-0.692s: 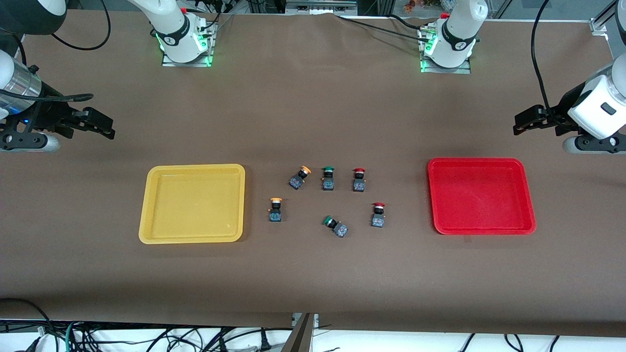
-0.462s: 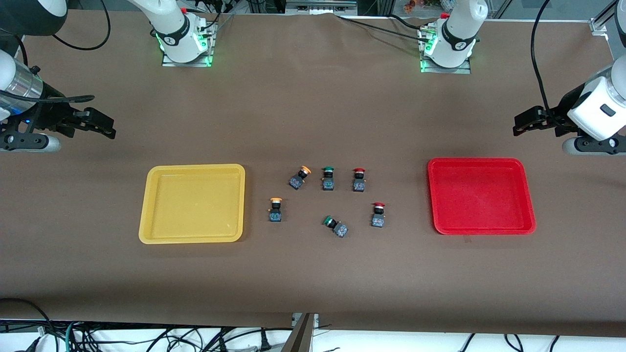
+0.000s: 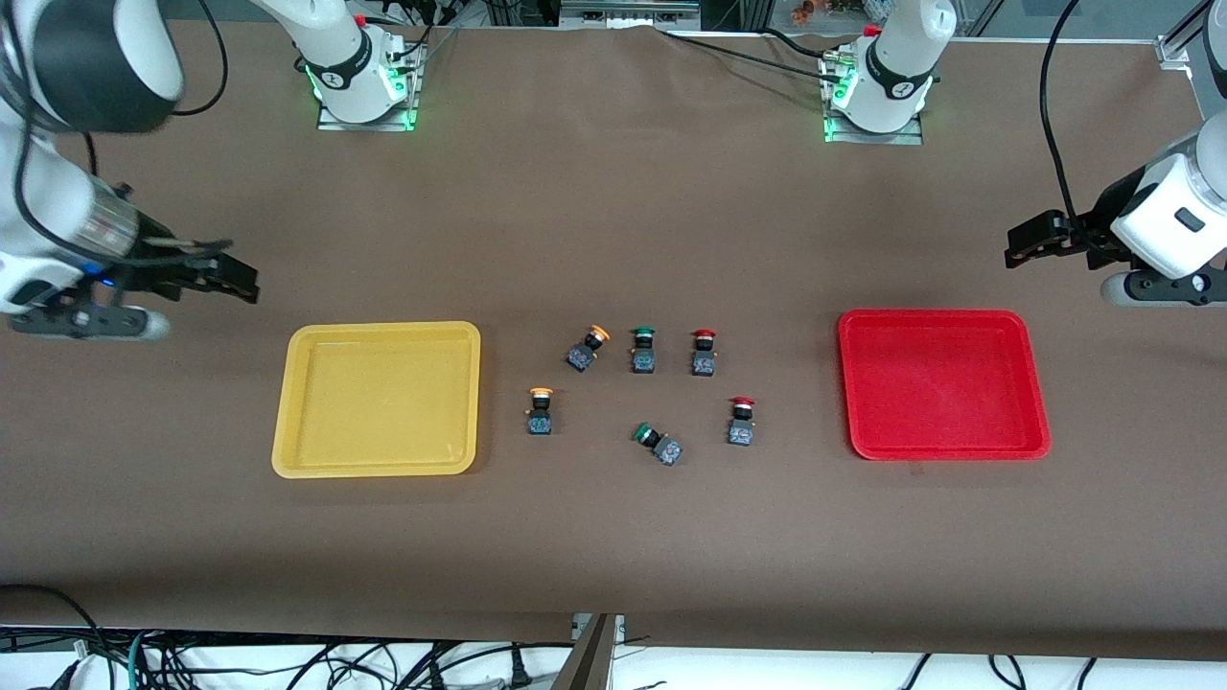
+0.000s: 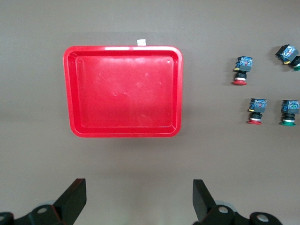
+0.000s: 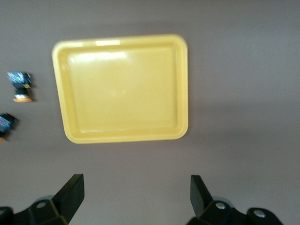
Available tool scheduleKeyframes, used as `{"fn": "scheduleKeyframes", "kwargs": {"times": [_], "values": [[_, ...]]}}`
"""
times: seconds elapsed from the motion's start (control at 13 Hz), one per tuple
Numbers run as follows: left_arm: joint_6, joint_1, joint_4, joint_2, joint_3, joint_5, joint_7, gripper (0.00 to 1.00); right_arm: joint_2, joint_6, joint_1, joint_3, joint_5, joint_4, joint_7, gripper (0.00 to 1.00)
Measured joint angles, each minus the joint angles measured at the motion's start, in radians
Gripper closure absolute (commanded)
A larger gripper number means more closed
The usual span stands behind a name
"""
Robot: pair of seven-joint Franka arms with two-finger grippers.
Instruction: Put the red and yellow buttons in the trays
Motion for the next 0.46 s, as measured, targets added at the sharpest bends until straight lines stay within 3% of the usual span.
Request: {"fn": "scheduleKeyframes", "kwargs": {"times": [0.23, 0.46], "values": [[0.001, -0.013, 0.022, 0.034, -0.005, 0.0, 0.0, 0.0, 0.213, 0.188, 0.047, 0.008, 0.202, 0.0, -0.005, 0.0], [0.05, -0.068, 0.025, 0.113, -0.011, 0.0, -0.01, 0.0, 0.376, 0.466, 0.191, 0.011, 0.222, 0.014, 0.092, 0.0]]}}
